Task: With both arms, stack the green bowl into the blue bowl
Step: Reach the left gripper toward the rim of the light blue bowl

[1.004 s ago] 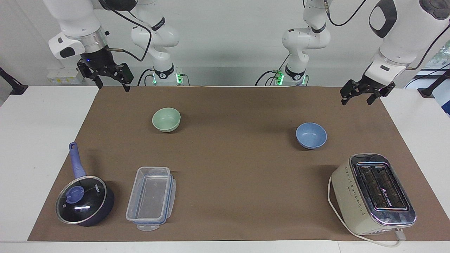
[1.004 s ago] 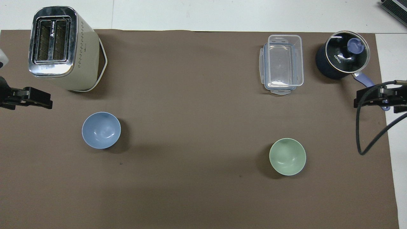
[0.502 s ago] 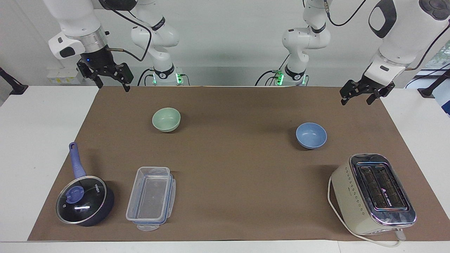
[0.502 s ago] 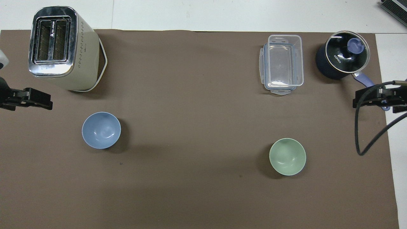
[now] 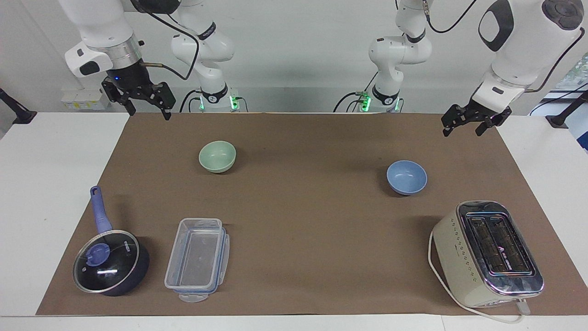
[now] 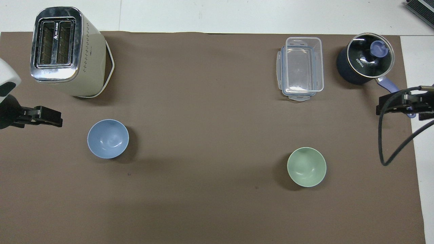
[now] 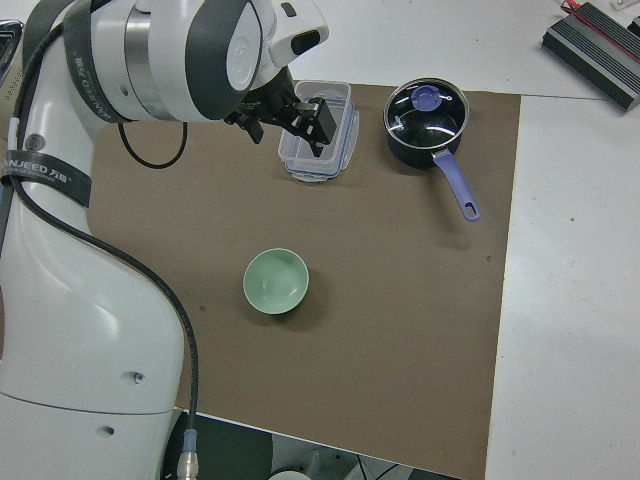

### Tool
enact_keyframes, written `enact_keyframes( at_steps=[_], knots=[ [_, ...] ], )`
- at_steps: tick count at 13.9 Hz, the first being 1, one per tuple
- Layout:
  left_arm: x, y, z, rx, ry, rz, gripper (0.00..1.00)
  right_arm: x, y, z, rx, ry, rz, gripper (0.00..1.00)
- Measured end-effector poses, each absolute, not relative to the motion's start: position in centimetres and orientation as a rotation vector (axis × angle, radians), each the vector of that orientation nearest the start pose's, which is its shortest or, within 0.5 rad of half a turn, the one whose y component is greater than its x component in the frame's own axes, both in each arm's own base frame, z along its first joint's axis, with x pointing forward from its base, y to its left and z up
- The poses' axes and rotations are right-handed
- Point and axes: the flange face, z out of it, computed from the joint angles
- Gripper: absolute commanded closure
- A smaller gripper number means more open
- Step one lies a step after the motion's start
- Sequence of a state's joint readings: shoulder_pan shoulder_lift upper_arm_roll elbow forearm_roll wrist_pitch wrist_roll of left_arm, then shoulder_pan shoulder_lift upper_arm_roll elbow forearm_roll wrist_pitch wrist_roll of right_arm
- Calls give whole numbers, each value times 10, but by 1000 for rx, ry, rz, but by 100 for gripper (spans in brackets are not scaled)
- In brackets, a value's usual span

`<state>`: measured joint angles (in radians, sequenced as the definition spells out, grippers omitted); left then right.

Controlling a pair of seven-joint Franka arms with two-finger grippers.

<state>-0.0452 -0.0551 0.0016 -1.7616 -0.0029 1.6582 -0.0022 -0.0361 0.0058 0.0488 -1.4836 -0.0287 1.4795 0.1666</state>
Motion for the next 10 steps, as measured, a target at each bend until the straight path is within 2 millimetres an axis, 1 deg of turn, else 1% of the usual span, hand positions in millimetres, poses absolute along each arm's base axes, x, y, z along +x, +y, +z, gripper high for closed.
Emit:
enact_keyframes(
  at_steps=[7,10],
  knots=[
    [530,-22,520,-3142,126,47,0,547,4,654,-3161,248,12,0],
    [526,-21,491,-3142,140,32,0,547,4,654,-3161,248,12,0]
  ],
)
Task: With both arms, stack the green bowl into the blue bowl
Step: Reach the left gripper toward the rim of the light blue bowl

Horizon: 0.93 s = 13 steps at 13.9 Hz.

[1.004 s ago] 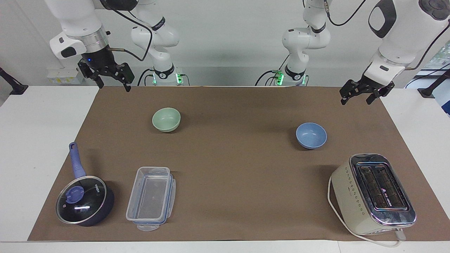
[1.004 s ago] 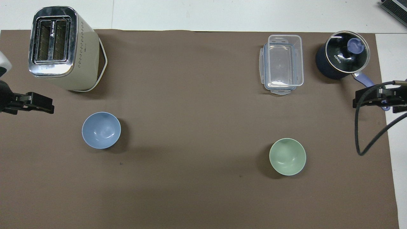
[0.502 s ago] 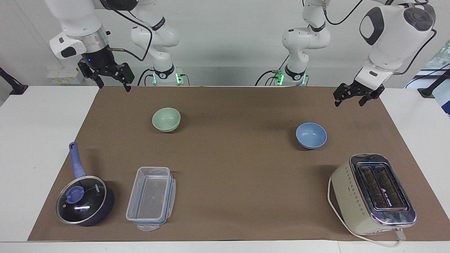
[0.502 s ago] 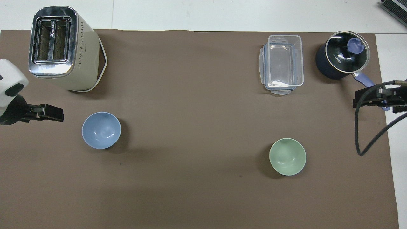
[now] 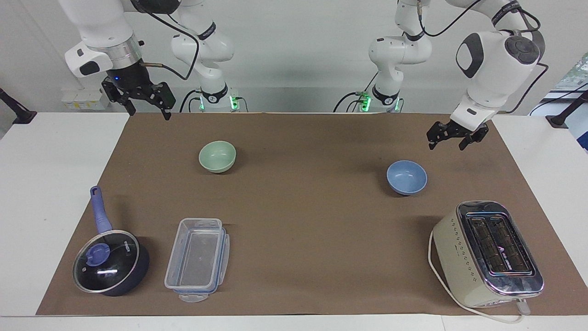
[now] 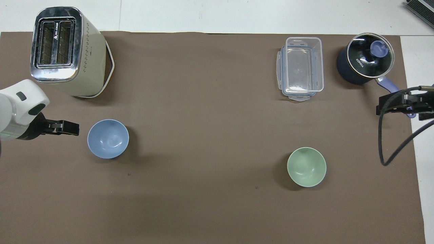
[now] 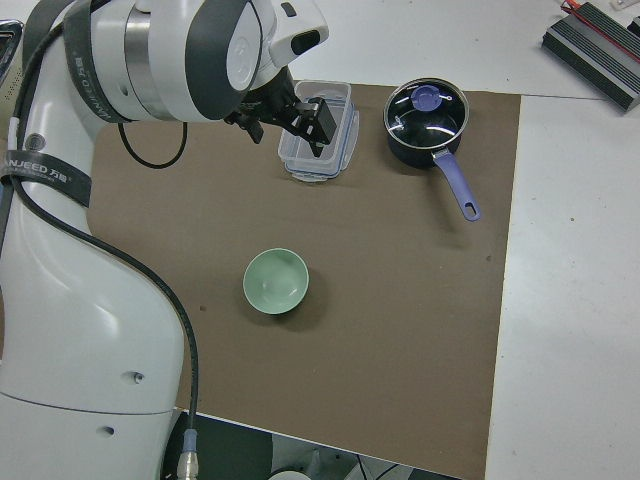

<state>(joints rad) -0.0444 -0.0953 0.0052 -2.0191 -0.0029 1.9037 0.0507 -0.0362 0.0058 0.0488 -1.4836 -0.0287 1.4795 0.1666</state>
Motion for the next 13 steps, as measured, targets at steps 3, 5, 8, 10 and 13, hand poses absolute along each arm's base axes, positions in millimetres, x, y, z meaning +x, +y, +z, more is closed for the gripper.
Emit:
enact_keyframes(
  at_steps=[3,5,8,10,13],
  knots=[
    [520,-21,455,-3141,143,19,0,547,4,654,-3161,248,12,0],
    [516,-22,434,-3141,147,3,0,547,4,654,-3161,248,12,0],
    [509,-24,394,-3145,147,-36,0,547,4,654,-3161,248,12,0],
    [505,-24,370,-3159,128,-45,0,547,4,654,-3161,248,12,0],
    [504,-24,351,-3171,110,-48,0,547,4,654,-3161,248,12,0]
  ],
)
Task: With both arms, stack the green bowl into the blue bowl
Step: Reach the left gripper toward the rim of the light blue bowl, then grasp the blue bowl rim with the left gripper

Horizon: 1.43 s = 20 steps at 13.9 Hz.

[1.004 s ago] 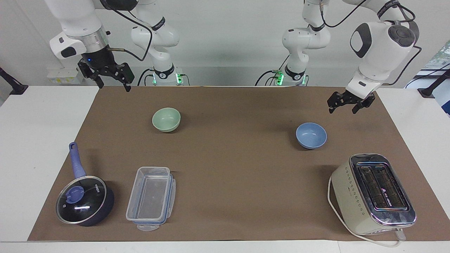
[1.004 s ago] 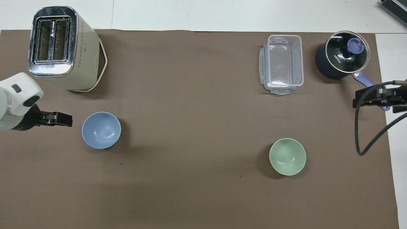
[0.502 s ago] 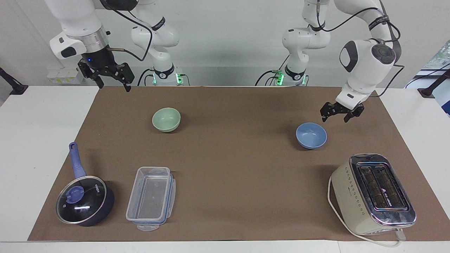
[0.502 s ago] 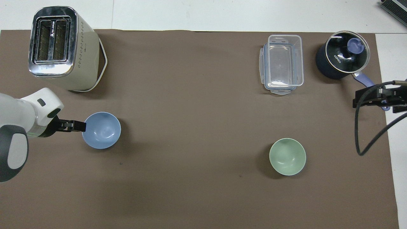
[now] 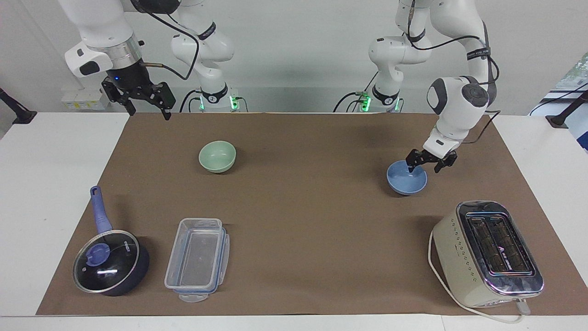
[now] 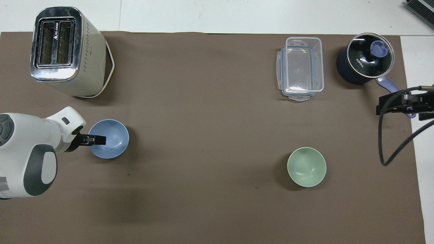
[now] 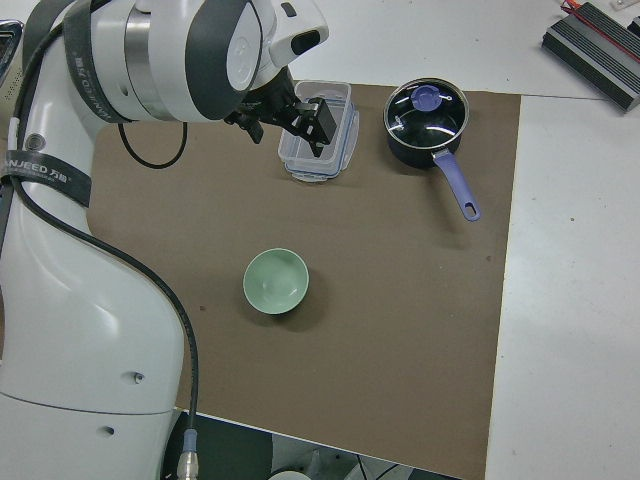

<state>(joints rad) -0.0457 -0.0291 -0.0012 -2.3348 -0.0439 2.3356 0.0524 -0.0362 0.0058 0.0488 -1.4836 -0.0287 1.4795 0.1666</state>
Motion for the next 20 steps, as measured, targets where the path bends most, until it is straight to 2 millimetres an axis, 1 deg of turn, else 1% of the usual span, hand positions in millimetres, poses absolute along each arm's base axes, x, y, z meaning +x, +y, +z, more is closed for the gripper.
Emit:
enact_keyframes(
  at_steps=[1,2,3,4,5,9,11,14,16,20],
  knots=[
    [503,-25,344,-3176,104,-54,0,547,4,654,-3161,248,12,0],
    [502,-28,336,-3186,93,-58,10,547,4,654,-3161,248,12,0],
    [500,-30,328,-3197,75,-64,59,547,4,654,-3161,248,12,0],
    [498,-32,321,-3205,49,-68,93,547,4,654,-3161,248,12,0],
    [497,-34,317,-3209,30,-65,100,547,4,654,-3161,248,12,0],
    [497,-35,317,-3210,6,-64,100,547,4,654,-3161,248,12,0],
    [501,-37,325,-3217,-4,-95,100,547,4,654,-3161,248,12,0],
    [504,-35,331,-3218,-10,-97,100,547,4,654,-3161,248,12,0],
    [511,-33,344,-3223,-12,-58,100,547,4,654,-3161,248,12,0],
    [527,-31,385,-3233,-11,-32,100,547,3,654,-3161,249,12,0]
  ],
)
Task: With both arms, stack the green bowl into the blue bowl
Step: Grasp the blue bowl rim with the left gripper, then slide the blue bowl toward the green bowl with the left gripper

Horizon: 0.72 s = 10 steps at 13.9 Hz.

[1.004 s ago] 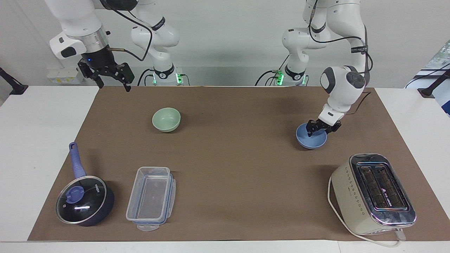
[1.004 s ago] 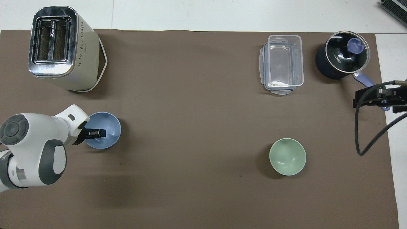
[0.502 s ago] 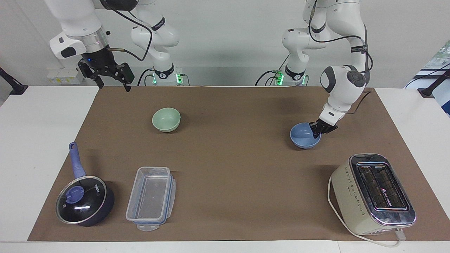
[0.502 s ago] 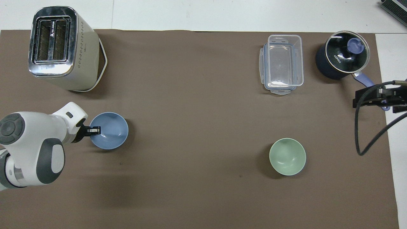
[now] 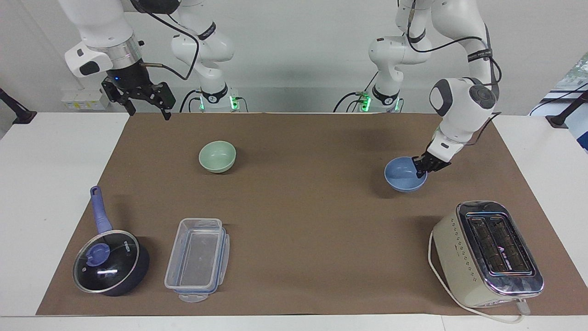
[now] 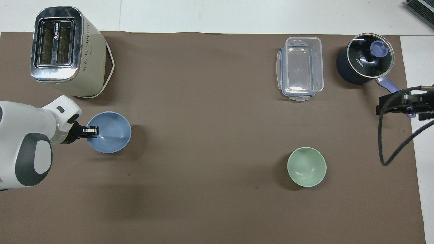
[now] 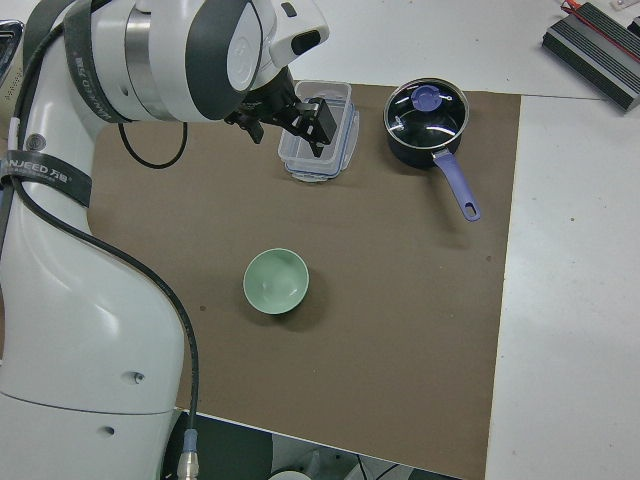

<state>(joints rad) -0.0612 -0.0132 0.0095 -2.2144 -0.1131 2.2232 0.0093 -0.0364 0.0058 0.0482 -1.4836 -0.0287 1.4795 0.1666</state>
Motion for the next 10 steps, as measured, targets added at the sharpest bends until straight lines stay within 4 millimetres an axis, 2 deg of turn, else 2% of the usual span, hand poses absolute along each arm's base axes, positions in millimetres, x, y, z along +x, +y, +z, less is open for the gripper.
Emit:
enact_keyframes(
  at_steps=[5,8,10],
  knots=[
    [536,-34,450,-3243,18,56,100,547,3,654,-3161,250,12,0],
    [535,-39,454,-3250,31,69,100,547,3,654,-3161,250,12,0],
    [532,-54,451,-3263,61,84,100,547,3,654,-3161,250,12,0]
  ],
)
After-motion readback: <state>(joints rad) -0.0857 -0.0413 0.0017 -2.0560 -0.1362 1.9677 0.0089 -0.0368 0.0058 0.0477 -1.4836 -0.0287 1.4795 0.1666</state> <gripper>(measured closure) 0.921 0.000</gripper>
